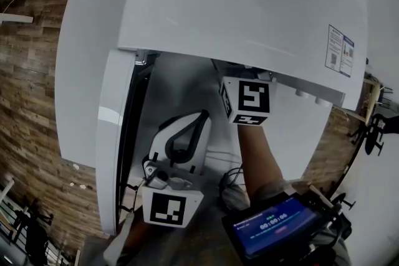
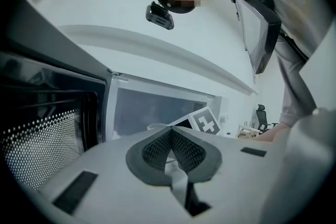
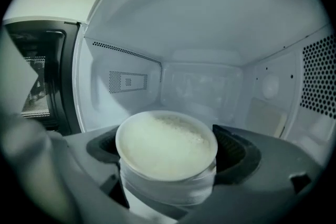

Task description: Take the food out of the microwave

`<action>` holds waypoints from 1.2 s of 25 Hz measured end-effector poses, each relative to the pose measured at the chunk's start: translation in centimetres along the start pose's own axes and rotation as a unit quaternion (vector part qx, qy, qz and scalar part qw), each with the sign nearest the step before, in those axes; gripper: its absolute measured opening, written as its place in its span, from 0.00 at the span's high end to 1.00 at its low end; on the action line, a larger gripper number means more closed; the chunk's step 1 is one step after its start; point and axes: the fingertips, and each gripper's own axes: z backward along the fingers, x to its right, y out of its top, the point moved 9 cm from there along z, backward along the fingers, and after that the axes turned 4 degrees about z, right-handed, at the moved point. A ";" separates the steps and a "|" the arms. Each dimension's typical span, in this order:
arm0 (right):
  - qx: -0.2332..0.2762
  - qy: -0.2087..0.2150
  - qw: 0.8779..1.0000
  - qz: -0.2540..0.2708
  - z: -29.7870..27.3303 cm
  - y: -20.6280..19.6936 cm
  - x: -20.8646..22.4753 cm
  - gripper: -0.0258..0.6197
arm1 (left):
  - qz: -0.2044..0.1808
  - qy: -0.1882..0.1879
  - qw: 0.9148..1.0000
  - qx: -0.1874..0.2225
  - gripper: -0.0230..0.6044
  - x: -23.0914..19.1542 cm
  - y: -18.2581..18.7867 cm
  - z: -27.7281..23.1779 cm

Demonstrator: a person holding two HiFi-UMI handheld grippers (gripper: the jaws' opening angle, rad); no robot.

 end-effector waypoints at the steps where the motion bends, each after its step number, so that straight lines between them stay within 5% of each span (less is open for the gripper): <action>1: 0.007 0.001 1.000 0.002 0.3 0.1 0.0 0.15 | -0.001 0.002 1.000 0.001 0.95 0.1 0.0 0.1; 16: 0.050 0.063 0.997 0.021 9.9 -0.4 -1.9 0.15 | -0.023 0.014 0.999 0.026 0.95 6.7 0.3 3.5; 30: -0.034 0.077 0.996 0.005 18.3 -9.6 -0.3 0.15 | -0.030 -0.005 0.999 0.024 0.95 12.6 -1.1 4.3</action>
